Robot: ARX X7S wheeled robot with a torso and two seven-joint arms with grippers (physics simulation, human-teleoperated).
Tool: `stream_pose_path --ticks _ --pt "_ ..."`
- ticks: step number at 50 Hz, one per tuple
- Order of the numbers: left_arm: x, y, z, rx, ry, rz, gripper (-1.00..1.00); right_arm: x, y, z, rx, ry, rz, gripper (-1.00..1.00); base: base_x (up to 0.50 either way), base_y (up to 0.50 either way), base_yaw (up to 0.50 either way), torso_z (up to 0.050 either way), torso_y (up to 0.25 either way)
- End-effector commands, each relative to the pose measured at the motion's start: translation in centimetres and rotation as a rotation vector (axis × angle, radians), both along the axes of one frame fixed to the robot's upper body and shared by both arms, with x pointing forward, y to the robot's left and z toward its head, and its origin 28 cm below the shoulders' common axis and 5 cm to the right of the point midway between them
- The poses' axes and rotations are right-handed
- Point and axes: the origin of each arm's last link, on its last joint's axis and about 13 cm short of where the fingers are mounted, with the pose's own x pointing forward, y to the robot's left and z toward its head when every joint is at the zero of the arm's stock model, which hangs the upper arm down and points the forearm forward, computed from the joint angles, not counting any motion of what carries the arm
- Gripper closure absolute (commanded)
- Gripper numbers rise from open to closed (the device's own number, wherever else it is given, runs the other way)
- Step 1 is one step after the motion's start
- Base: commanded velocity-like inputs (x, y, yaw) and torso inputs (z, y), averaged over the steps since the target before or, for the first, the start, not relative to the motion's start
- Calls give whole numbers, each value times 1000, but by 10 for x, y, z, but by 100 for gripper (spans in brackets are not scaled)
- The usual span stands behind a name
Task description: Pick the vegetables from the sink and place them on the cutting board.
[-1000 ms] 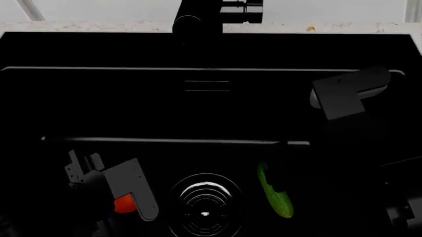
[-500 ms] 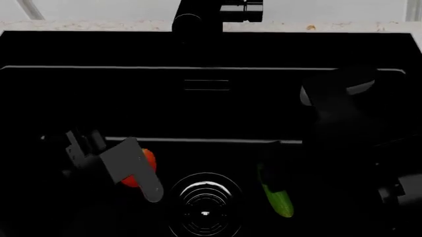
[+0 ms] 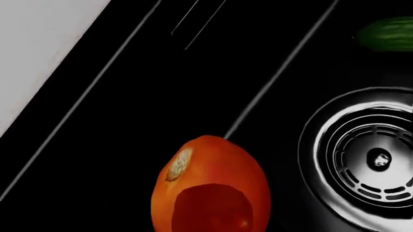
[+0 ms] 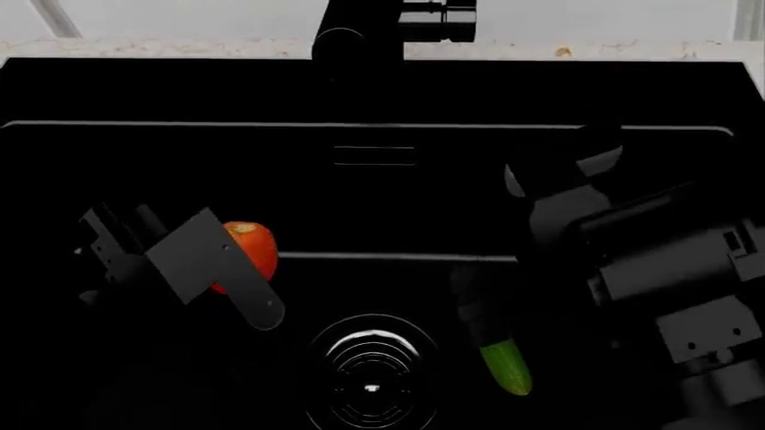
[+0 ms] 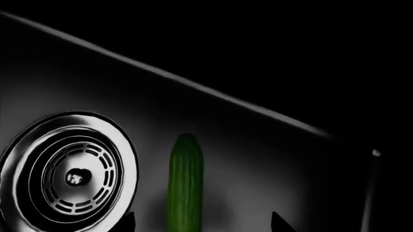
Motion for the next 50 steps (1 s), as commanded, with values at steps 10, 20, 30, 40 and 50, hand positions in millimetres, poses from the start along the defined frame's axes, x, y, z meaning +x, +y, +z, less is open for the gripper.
stream_pose_path --ticks 10,20,30,40,50 --pt "-18 -37 0 -321 5 -86 100 18 14 -29 -3 85 49 -100 27 0 -15 -27 -30" --pt "-23 -39 0 -322 2 -99 100 19 16 -43 8 91 59 -100 31 4 -15 -29 -32" --pt "-27 -38 1 -320 -4 -94 100 18 16 -57 19 100 54 -100 34 7 -14 -31 -34" --pt "-23 -38 -2 -313 -4 -100 100 13 16 -77 38 127 51 -100 36 10 -14 -33 -35" --pt "-23 -38 -6 -310 2 -94 100 10 13 -87 44 146 41 -100 34 11 -13 -32 -34"
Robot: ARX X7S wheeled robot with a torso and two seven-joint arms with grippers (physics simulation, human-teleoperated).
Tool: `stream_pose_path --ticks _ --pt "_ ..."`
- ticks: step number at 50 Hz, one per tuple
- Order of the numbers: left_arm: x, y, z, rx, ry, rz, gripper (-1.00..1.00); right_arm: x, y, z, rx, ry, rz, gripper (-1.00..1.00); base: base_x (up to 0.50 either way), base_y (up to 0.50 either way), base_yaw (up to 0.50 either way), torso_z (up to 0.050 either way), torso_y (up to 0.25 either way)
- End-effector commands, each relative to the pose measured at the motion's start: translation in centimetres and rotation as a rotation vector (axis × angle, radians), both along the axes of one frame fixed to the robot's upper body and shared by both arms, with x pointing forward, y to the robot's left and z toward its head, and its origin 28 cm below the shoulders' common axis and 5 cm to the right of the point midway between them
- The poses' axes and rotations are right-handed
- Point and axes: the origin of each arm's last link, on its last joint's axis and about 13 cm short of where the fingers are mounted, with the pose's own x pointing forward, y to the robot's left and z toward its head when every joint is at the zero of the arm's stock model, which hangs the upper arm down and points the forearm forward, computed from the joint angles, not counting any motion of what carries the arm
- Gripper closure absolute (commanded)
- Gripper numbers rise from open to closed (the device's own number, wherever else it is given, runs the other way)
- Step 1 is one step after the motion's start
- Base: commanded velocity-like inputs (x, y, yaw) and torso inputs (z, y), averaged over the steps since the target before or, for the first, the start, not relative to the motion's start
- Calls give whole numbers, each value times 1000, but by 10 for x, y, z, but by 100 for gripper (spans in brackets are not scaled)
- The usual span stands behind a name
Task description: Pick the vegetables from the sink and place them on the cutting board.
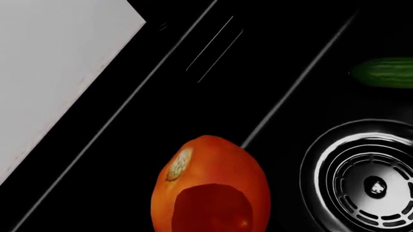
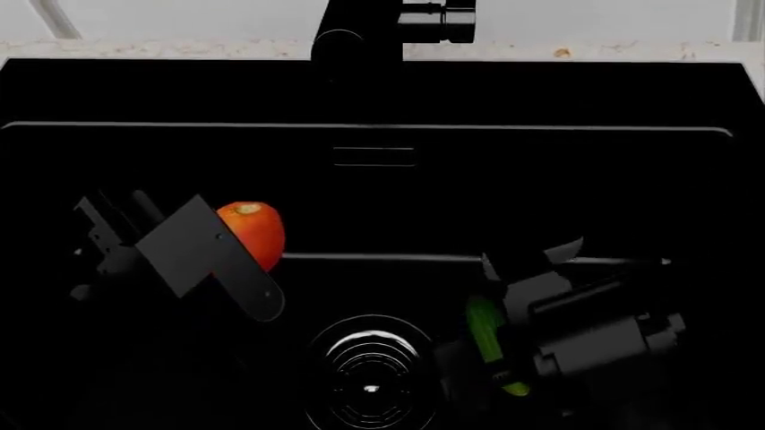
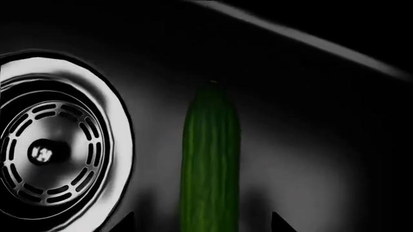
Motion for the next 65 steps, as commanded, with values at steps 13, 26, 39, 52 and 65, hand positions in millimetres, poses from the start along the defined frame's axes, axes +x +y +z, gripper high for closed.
stream_pose_path --ticks 13,26,39,52,65 --pt "-18 -37 -17 -259 71 -86 100 -6 4 -14 1 57 13 100 32 10 -11 -32 -34" --pt "-19 -35 -15 -368 16 -82 100 -17 4 18 -36 -43 64 100 31 9 -13 -30 -20" --pt "-10 -22 -10 -380 -29 4 100 -36 -9 55 -75 -255 45 100 -6 0 -1 0 250" --pt "2 -12 -18 -303 -57 98 100 -35 -12 68 -91 -318 36 100 0 0 0 3 250" --pt "-10 -10 1 -253 -190 113 100 -53 -11 91 -99 -375 31 100 -402 0 0 2 96"
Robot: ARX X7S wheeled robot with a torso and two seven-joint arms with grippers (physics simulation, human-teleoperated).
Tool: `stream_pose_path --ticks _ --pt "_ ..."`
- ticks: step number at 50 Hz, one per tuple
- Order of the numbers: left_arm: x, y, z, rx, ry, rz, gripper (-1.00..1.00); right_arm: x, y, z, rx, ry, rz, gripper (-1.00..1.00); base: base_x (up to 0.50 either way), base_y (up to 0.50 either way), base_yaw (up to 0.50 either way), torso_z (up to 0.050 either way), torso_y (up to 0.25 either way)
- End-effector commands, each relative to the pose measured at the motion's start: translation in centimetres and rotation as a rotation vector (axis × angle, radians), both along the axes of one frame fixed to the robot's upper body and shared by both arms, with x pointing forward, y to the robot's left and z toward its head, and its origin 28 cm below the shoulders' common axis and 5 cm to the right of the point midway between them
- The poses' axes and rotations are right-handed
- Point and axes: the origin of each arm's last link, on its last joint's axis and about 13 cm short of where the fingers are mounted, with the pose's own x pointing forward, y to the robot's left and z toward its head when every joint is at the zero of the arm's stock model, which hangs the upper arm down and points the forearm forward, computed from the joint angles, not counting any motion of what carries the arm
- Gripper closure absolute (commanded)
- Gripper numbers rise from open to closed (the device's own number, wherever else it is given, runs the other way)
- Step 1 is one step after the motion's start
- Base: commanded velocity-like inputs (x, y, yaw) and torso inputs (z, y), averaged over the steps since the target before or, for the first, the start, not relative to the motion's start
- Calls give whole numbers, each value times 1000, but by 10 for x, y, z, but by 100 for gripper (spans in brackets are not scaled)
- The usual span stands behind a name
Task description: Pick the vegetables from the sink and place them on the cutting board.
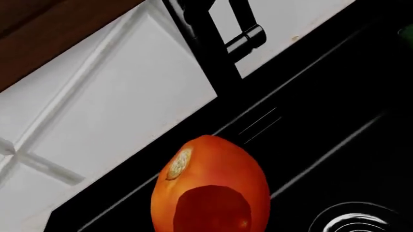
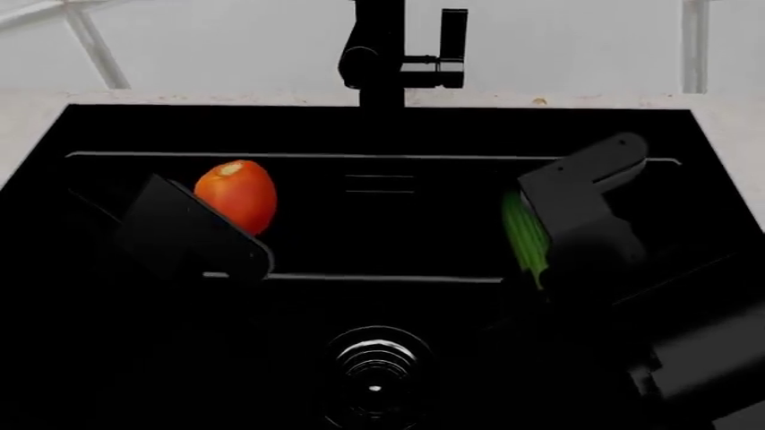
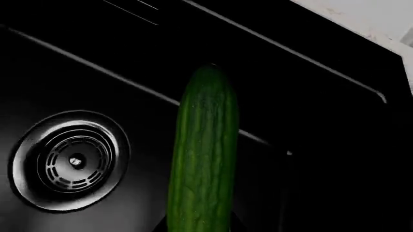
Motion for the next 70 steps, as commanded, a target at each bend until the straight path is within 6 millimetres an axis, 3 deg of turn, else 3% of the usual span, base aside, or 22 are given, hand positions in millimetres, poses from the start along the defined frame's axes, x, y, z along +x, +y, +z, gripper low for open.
stream_pose_path --ticks 1,11,20,34,50,70 --pt "-9 -1 12 -5 -68 18 100 -14 5 22 10 -73 34 100 -500 0 0 0 0" --pt "-16 1 17 6 -106 33 100 -21 7 31 -3 -156 50 100 -200 -18 0 0 0" --pt "-22 0 17 -5 -118 44 100 -35 5 47 26 -233 27 100 0 -500 0 0 0" --pt "-24 -3 18 3 -124 34 100 -39 8 57 28 -273 40 100 0 -500 0 0 0" --pt "-32 -13 33 -11 -168 -9 100 -45 4 63 41 -282 30 100 0 -500 0 0 0" --pt "-32 -19 36 -14 -173 -30 100 -49 3 67 41 -294 22 100 0 -500 0 0 0"
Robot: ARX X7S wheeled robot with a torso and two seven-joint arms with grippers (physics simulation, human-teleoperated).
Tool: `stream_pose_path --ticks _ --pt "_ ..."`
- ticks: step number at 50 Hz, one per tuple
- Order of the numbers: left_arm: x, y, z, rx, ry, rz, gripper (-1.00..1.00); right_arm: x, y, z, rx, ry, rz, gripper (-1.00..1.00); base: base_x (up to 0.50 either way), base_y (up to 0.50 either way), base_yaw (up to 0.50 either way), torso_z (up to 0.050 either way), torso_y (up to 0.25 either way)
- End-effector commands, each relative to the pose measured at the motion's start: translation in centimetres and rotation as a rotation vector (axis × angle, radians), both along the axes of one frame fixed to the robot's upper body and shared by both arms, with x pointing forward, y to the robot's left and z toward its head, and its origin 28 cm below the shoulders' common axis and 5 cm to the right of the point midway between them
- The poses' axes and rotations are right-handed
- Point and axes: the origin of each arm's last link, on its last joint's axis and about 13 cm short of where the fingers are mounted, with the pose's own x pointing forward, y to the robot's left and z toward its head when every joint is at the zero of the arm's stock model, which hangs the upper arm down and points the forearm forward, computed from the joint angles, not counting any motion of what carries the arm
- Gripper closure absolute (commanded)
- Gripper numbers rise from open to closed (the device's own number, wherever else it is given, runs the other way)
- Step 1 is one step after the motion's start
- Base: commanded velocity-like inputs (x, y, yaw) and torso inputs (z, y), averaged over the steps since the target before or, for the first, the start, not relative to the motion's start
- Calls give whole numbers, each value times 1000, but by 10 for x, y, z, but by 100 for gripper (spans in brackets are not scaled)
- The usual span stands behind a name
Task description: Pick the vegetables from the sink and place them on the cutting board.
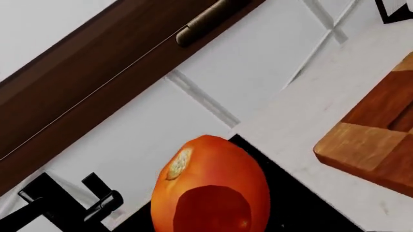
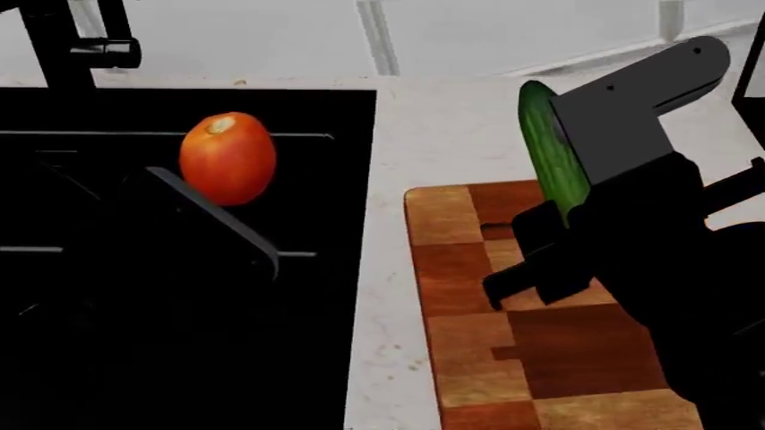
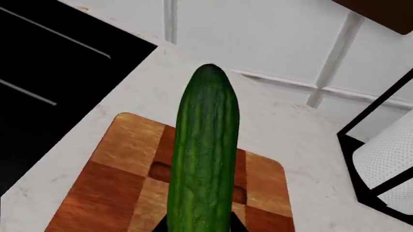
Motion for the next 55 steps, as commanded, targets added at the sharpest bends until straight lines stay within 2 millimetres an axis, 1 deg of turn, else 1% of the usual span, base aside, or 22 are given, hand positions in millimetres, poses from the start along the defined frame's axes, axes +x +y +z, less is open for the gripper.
stream_pose_path --ticks 1,8,9,10,13,18,19,20,21,24,31,38,42,45,48,50,55 --pt "-2 -7 7 -55 16 -37 100 -1 2 5 24 -23 17 100 0 -500 0 0 0" --pt "-2 -13 17 -104 35 -86 100 -2 2 8 25 -27 17 100 0 -500 0 0 0" --pt "-2 -14 17 -90 25 -100 100 -2 2 7 24 -27 15 100 0 -500 0 0 0" --pt "-1 -15 17 -61 25 -73 100 -3 2 7 26 -28 15 100 0 -500 0 0 0" --pt "0 -18 17 -58 17 -82 100 -3 2 4 30 -29 12 100 0 -500 0 0 0" --pt "-1 -21 24 -50 10 -100 100 -2 3 5 31 -33 19 100 0 -500 0 0 0" --pt "-1 -23 24 -26 5 -108 100 -2 3 5 32 -33 20 100 0 -500 0 0 0" --pt "-2 -24 27 -50 32 -102 100 -3 4 4 32 -33 22 100 0 -500 0 0 0" --pt "-3 -25 27 -16 24 -100 100 -3 3 4 30 -39 18 100 0 -500 0 0 0" --pt "-5 -27 29 -22 47 -131 100 -3 3 4 29 -48 5 100 2 -426 0 0 0" --pt "2 -28 35 -8 159 -171 100 -3 5 5 14 -55 8 100 0 0 0 0 0" --pt "11 -25 44 -13 213 -170 100 1 6 2 21 -50 22 100 0 0 0 0 0" --pt "18 -24 44 8 259 -175 100 2 7 0 18 -41 27 100 0 0 0 0 0" --pt "23 -24 46 -28 314 -193 100 2 7 1 17 -42 23 100 0 0 0 0 0" --pt "29 -24 47 -53 361 -175 100 1 6 2 19 -48 18 100 0 0 0 0 0" --pt "31 -24 47 -68 388 -172 100 1 7 2 18 -48 20 100 0 0 0 0 0" --pt "37 -24 40 -33 428 -174 100 2 7 1 21 -47 20 100 0 0 0 0 3"
